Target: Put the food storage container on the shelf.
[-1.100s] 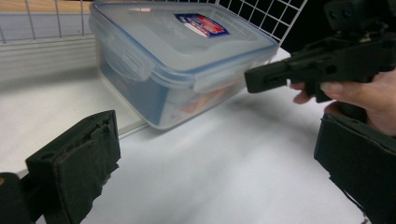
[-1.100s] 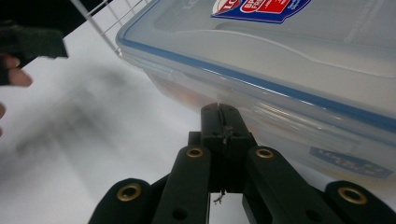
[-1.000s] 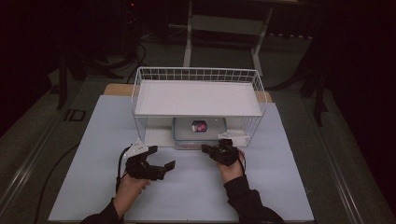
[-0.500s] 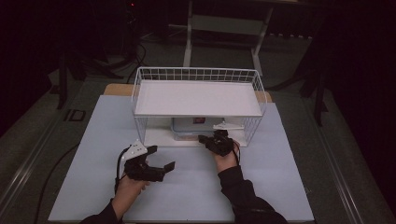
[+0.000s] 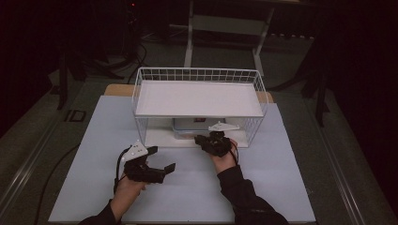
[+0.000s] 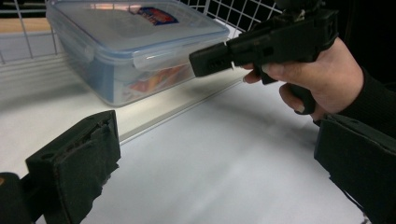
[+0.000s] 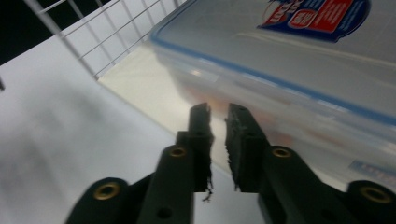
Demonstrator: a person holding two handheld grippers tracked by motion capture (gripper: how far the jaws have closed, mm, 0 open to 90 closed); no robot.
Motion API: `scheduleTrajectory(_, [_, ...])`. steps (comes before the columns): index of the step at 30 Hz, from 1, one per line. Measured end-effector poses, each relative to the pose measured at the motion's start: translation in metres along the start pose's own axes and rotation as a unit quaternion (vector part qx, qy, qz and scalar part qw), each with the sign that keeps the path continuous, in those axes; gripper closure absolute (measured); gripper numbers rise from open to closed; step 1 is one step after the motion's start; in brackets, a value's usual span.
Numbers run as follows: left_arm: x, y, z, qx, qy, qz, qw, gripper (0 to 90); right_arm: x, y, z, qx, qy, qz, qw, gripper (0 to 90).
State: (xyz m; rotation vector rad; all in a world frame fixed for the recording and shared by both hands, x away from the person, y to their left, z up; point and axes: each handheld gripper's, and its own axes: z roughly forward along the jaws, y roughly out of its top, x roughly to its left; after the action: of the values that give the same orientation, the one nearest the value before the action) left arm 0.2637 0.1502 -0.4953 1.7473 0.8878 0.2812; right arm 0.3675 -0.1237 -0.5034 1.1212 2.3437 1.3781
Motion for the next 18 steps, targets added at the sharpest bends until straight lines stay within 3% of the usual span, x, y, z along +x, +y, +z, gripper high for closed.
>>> scheduleTrajectory(8, [-0.004,0.004,-0.007,0.009,-0.006,0.012,0.9999,0.0,0.005,-0.008,-0.019,0.003,0.011,-0.013,0.9999,35.8])
scheduleTrajectory(11, [-0.009,0.003,-0.009,0.023,-0.01,0.018,0.9995,0.0,0.007,-0.011,-0.028,-0.002,0.022,-0.008,0.9997,28.8])
scheduleTrajectory(18, [-0.014,0.003,-0.018,0.028,-0.015,0.025,0.9992,0.0,0.013,-0.019,-0.046,-0.015,0.044,-0.008,0.9989,18.5])
